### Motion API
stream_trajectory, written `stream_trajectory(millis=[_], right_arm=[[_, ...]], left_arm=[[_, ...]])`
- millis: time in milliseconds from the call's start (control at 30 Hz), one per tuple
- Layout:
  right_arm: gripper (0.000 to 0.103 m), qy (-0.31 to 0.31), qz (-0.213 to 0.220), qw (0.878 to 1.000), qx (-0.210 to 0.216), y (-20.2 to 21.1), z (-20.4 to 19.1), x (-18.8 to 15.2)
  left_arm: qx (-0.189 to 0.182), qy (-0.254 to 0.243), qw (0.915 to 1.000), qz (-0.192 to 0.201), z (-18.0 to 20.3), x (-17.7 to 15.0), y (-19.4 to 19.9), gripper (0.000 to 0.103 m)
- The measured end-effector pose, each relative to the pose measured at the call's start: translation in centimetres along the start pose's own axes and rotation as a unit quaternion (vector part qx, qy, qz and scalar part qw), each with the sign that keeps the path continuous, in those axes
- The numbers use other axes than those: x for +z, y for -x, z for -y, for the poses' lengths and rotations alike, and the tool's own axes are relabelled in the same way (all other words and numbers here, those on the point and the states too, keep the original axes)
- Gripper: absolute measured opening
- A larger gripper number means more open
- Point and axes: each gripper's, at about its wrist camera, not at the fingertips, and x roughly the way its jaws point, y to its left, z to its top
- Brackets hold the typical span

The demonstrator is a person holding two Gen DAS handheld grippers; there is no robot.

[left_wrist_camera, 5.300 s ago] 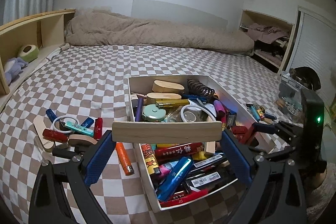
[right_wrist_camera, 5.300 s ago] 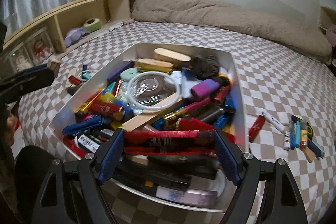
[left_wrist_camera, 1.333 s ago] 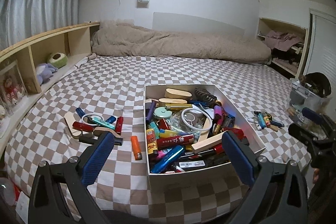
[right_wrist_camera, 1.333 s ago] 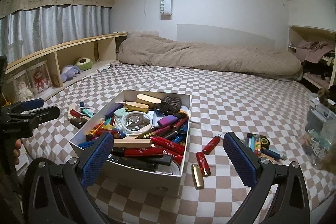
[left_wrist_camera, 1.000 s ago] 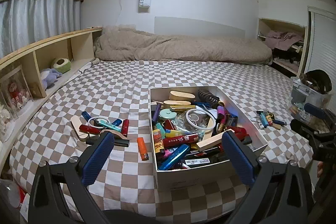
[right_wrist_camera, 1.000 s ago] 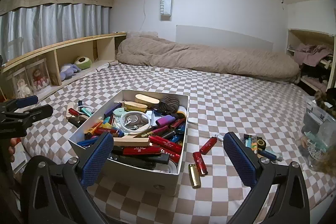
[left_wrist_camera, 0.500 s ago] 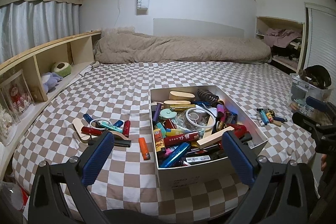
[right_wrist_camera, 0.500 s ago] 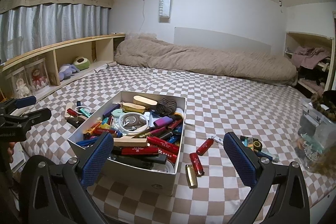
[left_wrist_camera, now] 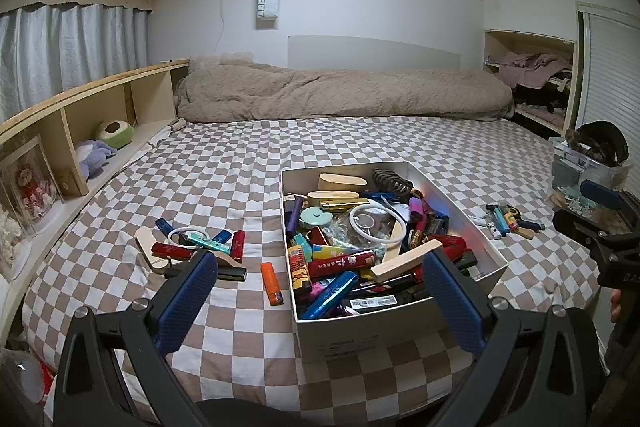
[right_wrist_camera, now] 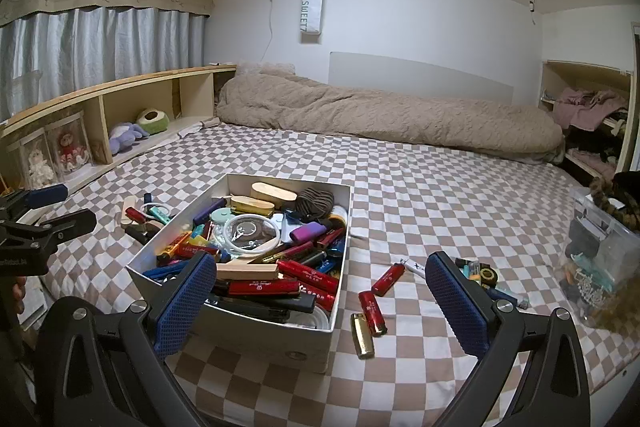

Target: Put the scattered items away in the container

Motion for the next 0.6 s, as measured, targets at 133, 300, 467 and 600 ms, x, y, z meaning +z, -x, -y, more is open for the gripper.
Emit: stream_trajectory(millis=[133,300,467,600], right_arm=[[0.103,0.001,-0.001,1.000,0.000,-0.03,-0.11,0.02],[0.103,-0.001,-0.001,1.000,0.001,-0.12,-0.07,0.01],[0.103,-0.002,-0.002,1.000,0.001,-0.18,-0.03,-0.07],[0.103,-0.002,-0.003,1.000,0.001,-0.20,-0.04,-0.10]], left_arm=[[0.001,-0.001,1.0000,0.000,0.03,-0.01,-0.01,0.103],[0.005,0.000,1.0000,-0.001,-0.11,-0.08,-0.11,0.103],[0.008,0.001,1.0000,0.000,-0.22,-0.15,-0.06,0.103],[0.010,0.002,0.9999,0.001,-0.34,-0.19,-0.05,0.103]])
